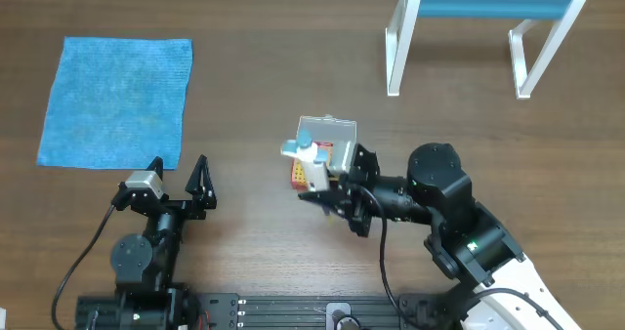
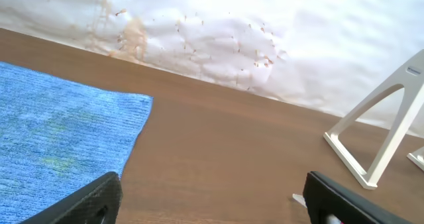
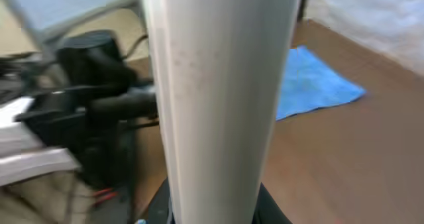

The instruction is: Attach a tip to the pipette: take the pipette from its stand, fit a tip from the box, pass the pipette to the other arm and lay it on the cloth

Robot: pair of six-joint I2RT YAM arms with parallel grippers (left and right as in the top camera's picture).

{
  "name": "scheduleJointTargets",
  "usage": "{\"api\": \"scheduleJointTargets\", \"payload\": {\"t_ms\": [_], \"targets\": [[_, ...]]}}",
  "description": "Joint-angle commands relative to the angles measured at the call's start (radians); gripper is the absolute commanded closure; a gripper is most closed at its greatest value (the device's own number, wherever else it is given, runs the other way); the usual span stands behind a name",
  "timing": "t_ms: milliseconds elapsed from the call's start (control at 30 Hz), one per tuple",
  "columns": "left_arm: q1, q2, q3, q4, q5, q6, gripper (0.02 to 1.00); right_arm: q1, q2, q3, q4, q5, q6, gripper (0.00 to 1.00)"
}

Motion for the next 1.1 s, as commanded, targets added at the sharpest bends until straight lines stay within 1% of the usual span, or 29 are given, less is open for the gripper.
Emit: {"api": "scheduleJointTargets", "payload": {"t_ms": [33,67,200,233,267,300,400,467,600,633,667,700,733,767,800,833,900,933,967,1000,1033,1067,1100], "targets": [[-0.004,-0.005,-0.003,-0.005,-0.011,0.013,0.132,0.007,0.011,0.023,-0.117,-0.098,0.132,0.932],[-0.004,-0.005,-0.003,-0.005,-0.011,0.013,0.132,0.007,0.014,0.023,-0.139,-0.098,0.150,0.923],[-0.004,-0.005,-0.003,-0.005,-0.011,0.013,0.132,0.007,0.014,0.023,-0.145,-0.085,0.165,0.925],[-0.004,-0.005,-0.003,-0.005,-0.011,0.013,0.132,0.004,0.014,0.023,-0.114,-0.087,0.258,0.928],[-0.004,-0.005,-0.003,-0.005,-0.011,0.013,0.132,0.004,0.013,0.023,-0.093,-0.085,0.325,0.928],[-0.004,-0.005,-0.003,-0.005,-0.011,0.013,0.134,0.004,0.014,0.023,-0.072,-0.081,0.332,0.928],[-0.004,-0.005,-0.003,-0.005,-0.011,0.013,0.132,0.004,0.014,0.023,0.014,0.025,0.332,0.928],[-0.004,-0.005,-0.003,-0.005,-0.011,0.013,0.130,0.002,0.014,0.023,0.047,0.066,0.332,0.928],[-0.004,-0.005,-0.003,-0.005,-0.011,0.013,0.132,0.002,0.014,0.023,0.058,0.075,0.333,0.928],[-0.004,-0.005,-0.003,0.000,-0.008,0.009,0.130,0.002,0.014,0.023,0.058,0.076,0.359,0.928],[-0.004,-0.005,-0.003,0.009,0.016,-0.029,0.132,0.002,0.014,0.023,0.058,0.076,0.375,0.925],[-0.004,-0.005,-0.003,0.031,0.115,-0.206,0.132,0.002,0.014,0.023,0.058,0.076,0.392,0.928],[-0.004,-0.005,-0.003,0.024,0.277,-0.445,0.132,0.002,0.014,0.023,0.061,0.076,0.422,0.928],[-0.004,-0.002,-0.003,0.018,0.408,-0.597,0.132,0.002,0.014,0.023,0.065,0.076,0.441,0.930],[-0.003,-0.002,-0.003,0.018,0.478,-0.638,0.130,0.002,0.014,0.023,0.079,0.076,0.480,0.930],[-0.003,-0.002,-0.003,0.022,0.480,-0.674,0.130,0.002,0.014,0.023,0.082,0.076,0.499,0.928],[-0.003,-0.002,-0.003,0.022,0.485,-0.846,0.134,0.002,0.014,0.023,0.083,0.067,0.516,0.928],[-0.003,-0.002,-0.003,0.037,0.491,-0.849,0.132,0.002,0.014,0.023,0.082,0.050,0.516,0.925],[-0.003,-0.002,-0.003,0.068,0.519,-0.849,0.132,0.002,0.014,0.023,0.082,0.018,0.523,0.928],[-0.003,-0.001,-0.003,0.118,0.577,-0.871,0.134,0.002,0.014,0.023,0.079,-0.003,0.555,0.928],[-0.003,0.003,-0.001,0.147,0.612,-0.891,0.117,0.002,0.014,0.023,0.074,-0.034,0.585,0.925],[-0.003,0.021,0.018,0.162,0.685,-0.905,0.099,0.002,0.014,0.023,0.062,-0.060,0.610,0.928],[-0.003,0.044,0.037,0.161,0.730,-0.905,0.102,0.002,0.014,0.023,0.044,-0.077,0.623,0.928]]}}
